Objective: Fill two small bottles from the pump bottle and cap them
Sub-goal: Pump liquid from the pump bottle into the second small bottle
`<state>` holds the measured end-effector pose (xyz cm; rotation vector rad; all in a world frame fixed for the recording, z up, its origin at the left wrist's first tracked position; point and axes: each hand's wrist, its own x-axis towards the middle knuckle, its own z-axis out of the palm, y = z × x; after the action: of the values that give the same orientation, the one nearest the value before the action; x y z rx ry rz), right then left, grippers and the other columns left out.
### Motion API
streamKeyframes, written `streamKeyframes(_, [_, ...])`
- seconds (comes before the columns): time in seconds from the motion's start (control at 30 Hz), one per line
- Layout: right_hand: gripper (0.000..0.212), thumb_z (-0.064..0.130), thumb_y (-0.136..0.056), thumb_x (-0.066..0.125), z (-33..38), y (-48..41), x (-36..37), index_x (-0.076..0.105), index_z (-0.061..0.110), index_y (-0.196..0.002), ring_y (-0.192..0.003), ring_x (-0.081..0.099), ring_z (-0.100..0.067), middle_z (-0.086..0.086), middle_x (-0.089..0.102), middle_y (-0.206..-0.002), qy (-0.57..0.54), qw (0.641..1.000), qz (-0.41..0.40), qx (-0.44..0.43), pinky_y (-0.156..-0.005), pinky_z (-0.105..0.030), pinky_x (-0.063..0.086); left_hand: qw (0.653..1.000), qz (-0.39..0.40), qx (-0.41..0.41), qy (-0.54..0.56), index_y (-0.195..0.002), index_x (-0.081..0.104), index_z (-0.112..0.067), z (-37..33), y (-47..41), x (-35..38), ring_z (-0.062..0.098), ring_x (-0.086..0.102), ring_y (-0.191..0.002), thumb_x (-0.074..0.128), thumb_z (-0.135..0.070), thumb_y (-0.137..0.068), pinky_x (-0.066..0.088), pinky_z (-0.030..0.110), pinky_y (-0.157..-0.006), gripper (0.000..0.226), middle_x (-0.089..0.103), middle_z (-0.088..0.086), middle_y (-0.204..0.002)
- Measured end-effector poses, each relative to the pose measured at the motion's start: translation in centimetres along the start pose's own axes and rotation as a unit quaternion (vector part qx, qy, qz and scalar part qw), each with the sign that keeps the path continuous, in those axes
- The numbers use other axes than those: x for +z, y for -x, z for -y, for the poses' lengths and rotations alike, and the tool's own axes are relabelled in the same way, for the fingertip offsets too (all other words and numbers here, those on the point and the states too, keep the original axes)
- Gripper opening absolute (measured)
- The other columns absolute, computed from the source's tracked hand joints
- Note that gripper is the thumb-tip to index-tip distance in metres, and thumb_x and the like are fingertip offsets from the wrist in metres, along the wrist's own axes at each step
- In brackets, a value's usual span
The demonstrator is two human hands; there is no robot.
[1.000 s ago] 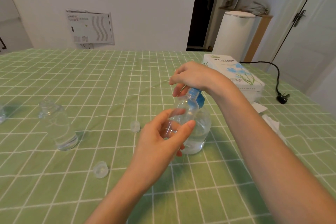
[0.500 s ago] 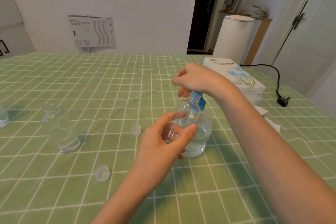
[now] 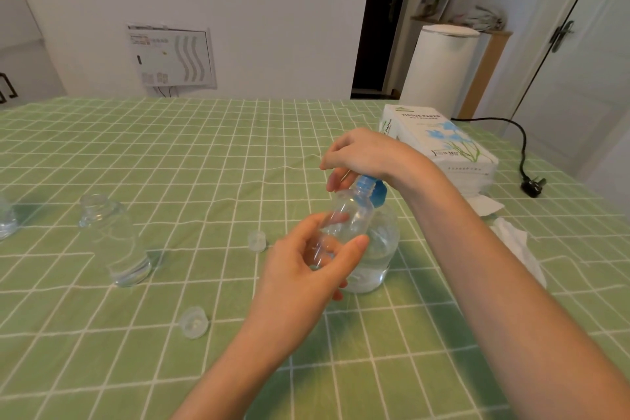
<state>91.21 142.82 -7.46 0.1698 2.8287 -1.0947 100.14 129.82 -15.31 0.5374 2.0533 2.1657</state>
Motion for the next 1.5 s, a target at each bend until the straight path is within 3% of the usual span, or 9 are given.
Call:
streamKeyframes(0.1, [0.044,0.017,-0.09,0.054,0.1,0.2,0.0,0.053,-0.01,-0.125,-0.108,0.057,-0.046,-0.008,0.073,-0.081,-0.017,1.0,-0.001,-0.001,-0.097,-0.055,0.045,1.0,-0.001,-0.003,0.006,-0.099,0.065,-0.036,0.1,0.0,0.0,0.006,0.059,-0.051,0.066,-0.052,-0.058,0.048,0.018,-0.048,0.043,0.064,-0.002,-0.068])
streamKeyframes(0.33, [0.037,0.02,-0.091,0.053,0.8,-0.2,-0.6,0.06,-0.005,-0.117,-0.097,0.068,-0.035,-0.009,0.074,-0.088,-0.012,0.999,-0.032,0.002,-0.071,-0.031,0.046,1.0,-0.003,0.0,0.017,-0.099,0.065,-0.034,-0.3,-0.3,-0.1,0.007,0.059,-0.052,0.066,-0.049,-0.06,0.049,0.019,-0.049,0.042,0.062,-0.004,-0.065])
streamKeyframes(0.57, [0.043,0.015,-0.089,0.054,0.4,-0.2,-0.4,0.054,-0.011,-0.123,-0.111,0.055,-0.045,-0.015,0.075,-0.093,-0.029,1.0,-0.008,0.004,-0.097,-0.053,0.047,1.0,-0.002,0.001,0.018,-0.098,0.065,-0.034,-0.1,-0.3,0.0,0.006,0.059,-0.051,0.067,-0.048,-0.06,0.048,0.019,-0.048,0.04,0.063,-0.006,-0.064])
streamKeyframes(0.7, [0.043,0.013,-0.089,0.054,0.0,-0.2,-0.1,0.052,-0.012,-0.124,-0.106,0.055,-0.049,-0.002,0.07,-0.07,-0.027,1.0,0.009,0.013,-0.098,-0.056,0.045,1.0,0.003,-0.002,0.015,-0.099,0.066,-0.035,0.1,-0.1,-0.1,0.006,0.058,-0.05,0.067,-0.049,-0.061,0.048,0.018,-0.048,0.041,0.063,-0.001,-0.067])
streamKeyframes(0.9, [0.044,0.015,-0.089,0.054,-0.2,0.0,0.0,0.053,-0.011,-0.124,-0.111,0.052,-0.048,-0.001,0.071,-0.068,-0.034,0.999,0.011,0.004,-0.097,-0.057,0.045,1.0,0.002,0.001,0.008,-0.101,0.065,-0.036,0.3,-0.1,-0.2,0.005,0.059,-0.051,0.067,-0.054,-0.058,0.048,0.018,-0.049,0.047,0.063,-0.005,-0.066])
streamKeyframes(1.03, [0.04,0.018,-0.091,0.052,0.0,0.1,-0.2,0.056,-0.007,-0.122,-0.11,0.057,-0.043,-0.002,0.072,-0.074,-0.028,1.0,-0.011,0.006,-0.095,-0.049,0.048,1.0,0.001,0.0,0.01,-0.101,0.065,-0.034,0.1,-0.1,-0.2,0.005,0.059,-0.051,0.066,-0.051,-0.06,0.048,0.018,-0.048,0.044,0.063,-0.005,-0.065])
streamKeyframes(1.2, [0.029,0.022,-0.092,0.053,0.8,0.0,-0.8,0.064,0.001,-0.11,-0.097,0.069,-0.027,-0.004,0.074,-0.084,-0.009,0.999,-0.046,0.003,-0.066,-0.026,0.047,1.0,0.002,0.001,0.015,-0.1,0.065,-0.034,-0.3,-0.3,0.0,0.007,0.06,-0.053,0.066,-0.048,-0.061,0.049,0.019,-0.049,0.041,0.063,-0.004,-0.065])
streamKeyframes(1.37, [0.039,0.017,-0.091,0.052,0.7,0.1,-0.5,0.057,-0.009,-0.121,-0.108,0.06,-0.04,-0.002,0.072,-0.075,-0.028,0.999,-0.019,0.004,-0.091,-0.046,0.05,1.0,-0.006,0.004,0.011,-0.097,0.065,-0.036,-0.2,-0.3,0.0,0.007,0.06,-0.052,0.066,-0.05,-0.059,0.048,0.018,-0.048,0.04,0.064,-0.003,-0.064])
streamKeyframes(1.5, [0.041,0.015,-0.091,0.052,0.4,0.0,-0.4,0.054,-0.01,-0.124,-0.11,0.057,-0.042,0.001,0.07,-0.07,-0.026,1.0,-0.006,0.002,-0.095,-0.049,0.048,1.0,-0.006,0.004,0.016,-0.095,0.065,-0.036,-0.1,-0.2,0.1,0.006,0.059,-0.051,0.067,-0.048,-0.06,0.047,0.017,-0.047,0.037,0.064,-0.004,-0.063])
